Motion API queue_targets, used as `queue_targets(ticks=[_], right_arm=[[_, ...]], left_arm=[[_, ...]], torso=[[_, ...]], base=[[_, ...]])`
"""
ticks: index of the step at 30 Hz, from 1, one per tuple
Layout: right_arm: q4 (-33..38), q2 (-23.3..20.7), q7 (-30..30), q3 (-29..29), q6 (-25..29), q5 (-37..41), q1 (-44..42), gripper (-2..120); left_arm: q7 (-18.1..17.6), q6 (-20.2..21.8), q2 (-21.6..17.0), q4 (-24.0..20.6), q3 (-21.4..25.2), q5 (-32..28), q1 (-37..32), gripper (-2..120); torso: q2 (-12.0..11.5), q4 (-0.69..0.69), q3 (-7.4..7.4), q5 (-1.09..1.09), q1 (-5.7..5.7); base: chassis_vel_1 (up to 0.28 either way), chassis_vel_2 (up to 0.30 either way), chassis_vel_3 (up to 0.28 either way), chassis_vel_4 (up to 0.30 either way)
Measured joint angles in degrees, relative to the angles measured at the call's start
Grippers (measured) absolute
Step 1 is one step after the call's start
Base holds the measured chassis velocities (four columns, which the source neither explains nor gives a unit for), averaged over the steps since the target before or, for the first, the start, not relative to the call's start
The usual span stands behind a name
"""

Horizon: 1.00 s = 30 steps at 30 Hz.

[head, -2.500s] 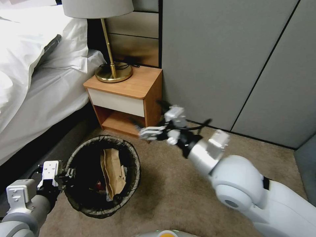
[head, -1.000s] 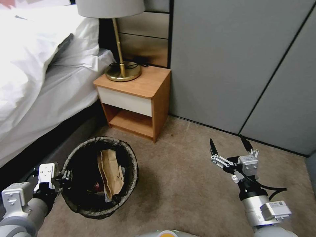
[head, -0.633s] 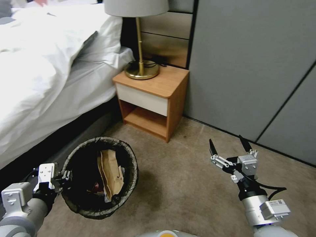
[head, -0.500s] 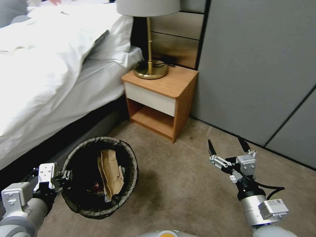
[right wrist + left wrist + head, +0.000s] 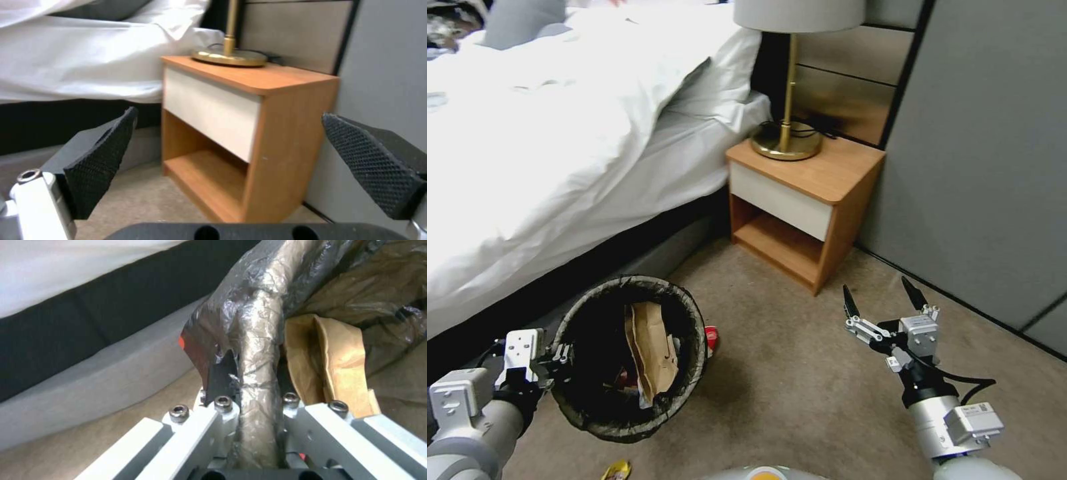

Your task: Pick up the trash bin, then pick up the garbage from the floor and place it into the trash bin.

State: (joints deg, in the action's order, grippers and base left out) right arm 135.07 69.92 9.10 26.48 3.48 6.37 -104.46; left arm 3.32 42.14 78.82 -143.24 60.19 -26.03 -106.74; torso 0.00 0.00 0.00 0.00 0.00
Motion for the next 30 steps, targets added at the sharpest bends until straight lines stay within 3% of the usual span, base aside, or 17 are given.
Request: queue_targets(ticks=[30], right_arm=[[-0.25, -0.22, 1.39, -2.13, -0.93, 0.09, -0.30, 100]], left_arm=[[-0.03, 0.00, -0.43, 0.00, -0.01, -0.04, 0.05, 1]], torso=[[0.00, 0.01, 0.00, 0.00, 0.00]], base=[[0.091, 0.088, 0.090, 0.085]])
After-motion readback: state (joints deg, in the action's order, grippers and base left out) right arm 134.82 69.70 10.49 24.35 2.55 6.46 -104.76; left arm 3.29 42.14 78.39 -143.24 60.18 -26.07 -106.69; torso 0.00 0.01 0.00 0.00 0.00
